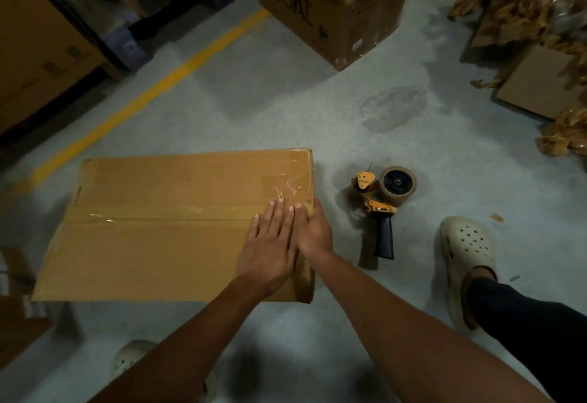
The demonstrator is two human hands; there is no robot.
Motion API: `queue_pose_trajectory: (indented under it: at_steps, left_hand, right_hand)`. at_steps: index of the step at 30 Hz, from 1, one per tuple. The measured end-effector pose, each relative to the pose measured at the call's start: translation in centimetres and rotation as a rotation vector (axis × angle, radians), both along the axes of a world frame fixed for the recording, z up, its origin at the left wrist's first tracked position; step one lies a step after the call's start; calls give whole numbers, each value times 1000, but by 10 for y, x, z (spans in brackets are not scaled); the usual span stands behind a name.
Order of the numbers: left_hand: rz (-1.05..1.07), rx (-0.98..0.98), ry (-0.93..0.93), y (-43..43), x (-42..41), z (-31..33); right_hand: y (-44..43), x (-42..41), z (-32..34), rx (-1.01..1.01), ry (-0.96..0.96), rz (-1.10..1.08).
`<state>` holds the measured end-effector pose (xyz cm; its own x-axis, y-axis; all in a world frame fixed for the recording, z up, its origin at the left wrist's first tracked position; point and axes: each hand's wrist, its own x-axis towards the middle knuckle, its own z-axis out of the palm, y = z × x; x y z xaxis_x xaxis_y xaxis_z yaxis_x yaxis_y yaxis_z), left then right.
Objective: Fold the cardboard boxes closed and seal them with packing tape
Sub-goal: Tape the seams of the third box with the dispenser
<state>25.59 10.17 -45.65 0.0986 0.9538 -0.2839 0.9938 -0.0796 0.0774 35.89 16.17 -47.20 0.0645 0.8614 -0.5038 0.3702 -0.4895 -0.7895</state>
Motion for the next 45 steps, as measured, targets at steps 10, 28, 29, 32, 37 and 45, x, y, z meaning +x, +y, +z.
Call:
queue_pose_trajectory:
  at_steps: [10,28,29,32,37,45]
  left_hand:
    - [-126,-68,-80,-10,-43,6]
    - [449,46,10,-29,-128,4]
    - [392,69,-1,-32,-140,5]
    - [243,98,-3,-38,-185,9]
    - [317,32,48,-50,-267,14]
    - [791,32,89,-84,-371,18]
  right_hand:
    - [-17,-7,12,401,-598,426]
    - [-40,-85,12,663,-811,1129]
    - [-41,-93,14,683,-793,1147]
    - [-51,-139,26,659,-733,1153]
    - [-60,-224,36,573,-708,1218]
    - [-67,-253,15,707,-710,1204]
